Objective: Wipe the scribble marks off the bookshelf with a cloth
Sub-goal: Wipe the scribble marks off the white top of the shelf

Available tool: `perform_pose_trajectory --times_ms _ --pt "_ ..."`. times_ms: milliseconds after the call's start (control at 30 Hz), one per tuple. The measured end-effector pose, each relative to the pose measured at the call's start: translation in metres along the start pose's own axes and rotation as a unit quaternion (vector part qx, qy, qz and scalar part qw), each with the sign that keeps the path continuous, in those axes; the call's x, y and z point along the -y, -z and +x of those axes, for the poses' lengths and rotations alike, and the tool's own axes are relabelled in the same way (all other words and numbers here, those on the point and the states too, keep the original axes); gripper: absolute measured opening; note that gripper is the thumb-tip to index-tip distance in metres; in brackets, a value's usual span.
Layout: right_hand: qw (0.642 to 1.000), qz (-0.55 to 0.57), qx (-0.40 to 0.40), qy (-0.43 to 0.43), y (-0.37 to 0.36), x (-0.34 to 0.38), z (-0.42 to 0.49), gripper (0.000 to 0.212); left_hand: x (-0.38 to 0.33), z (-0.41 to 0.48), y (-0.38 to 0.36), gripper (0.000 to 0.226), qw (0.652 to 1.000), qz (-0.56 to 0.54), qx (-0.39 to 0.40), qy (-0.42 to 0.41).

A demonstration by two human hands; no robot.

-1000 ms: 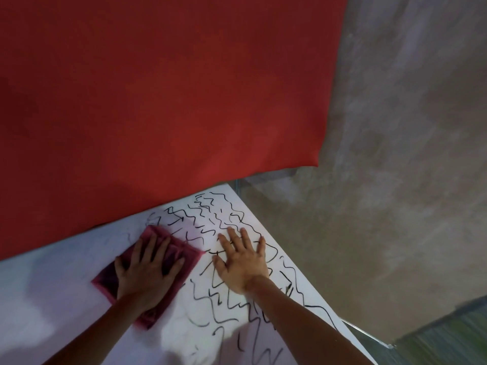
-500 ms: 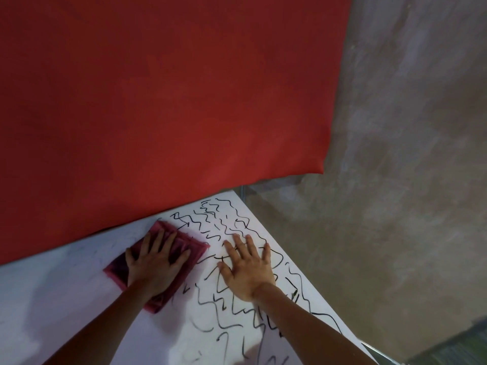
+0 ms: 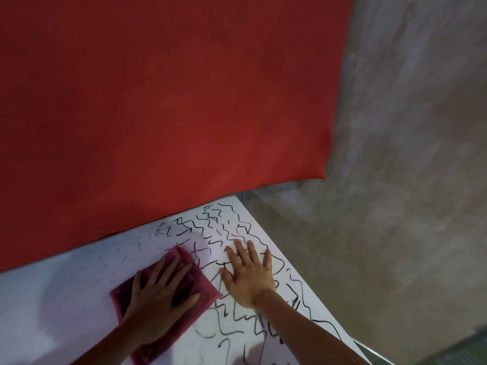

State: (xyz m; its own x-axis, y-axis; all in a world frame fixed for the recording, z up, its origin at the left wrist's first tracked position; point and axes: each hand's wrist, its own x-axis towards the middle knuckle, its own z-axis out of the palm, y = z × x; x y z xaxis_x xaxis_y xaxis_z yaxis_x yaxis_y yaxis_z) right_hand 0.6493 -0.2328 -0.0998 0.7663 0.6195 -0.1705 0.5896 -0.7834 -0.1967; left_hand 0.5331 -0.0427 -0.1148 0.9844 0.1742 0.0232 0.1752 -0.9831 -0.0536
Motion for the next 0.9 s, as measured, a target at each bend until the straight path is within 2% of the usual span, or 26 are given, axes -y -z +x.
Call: perform_pose_trajectory --times_ms 67,133,300,433,567,667,733,833,900 --pt "1.000 0.002 -0.002 0.001 0.000 0.000 0.000 0.061 0.011 0.025 0.006 0.108 0.999 -0.032 0.019 0.002" --pt "1.000 0.005 -0.002 0.001 -0.002 0.000 0.001 0.061 0.021 0.052 0.010 0.119 0.995 -0.080 0.045 0.041" --pt "1.000 0.009 -0.003 -0.003 0.000 -0.002 0.006 0.062 0.030 0.102 0.013 0.112 0.989 -0.056 0.053 0.124" --pt "1.000 0.007 -0.005 -0.001 0.000 -0.002 0.003 0.061 0.012 0.081 0.013 0.097 0.982 -0.076 0.058 0.160" --pt "1.000 0.006 -0.002 0.000 0.001 -0.002 0.001 0.061 -0.007 0.022 0.005 0.104 0.993 -0.065 0.017 0.101" --pt "1.000 0.002 0.003 -0.001 0.001 -0.002 -0.001 0.062 -0.006 -0.016 -0.004 0.078 0.999 -0.007 0.023 0.032" --pt "1.000 0.005 0.001 -0.001 0.001 0.000 -0.001 0.064 -0.002 -0.022 -0.006 0.067 1.000 0.014 0.013 0.016" --pt "1.000 0.014 -0.009 0.005 0.001 0.000 0.000 0.088 0.006 -0.008 -0.004 0.069 1.000 -0.002 -0.001 -0.007" --pt "1.000 0.019 -0.019 0.006 -0.002 -0.001 0.002 0.091 0.014 0.009 -0.003 0.076 1.000 -0.002 0.018 -0.009"
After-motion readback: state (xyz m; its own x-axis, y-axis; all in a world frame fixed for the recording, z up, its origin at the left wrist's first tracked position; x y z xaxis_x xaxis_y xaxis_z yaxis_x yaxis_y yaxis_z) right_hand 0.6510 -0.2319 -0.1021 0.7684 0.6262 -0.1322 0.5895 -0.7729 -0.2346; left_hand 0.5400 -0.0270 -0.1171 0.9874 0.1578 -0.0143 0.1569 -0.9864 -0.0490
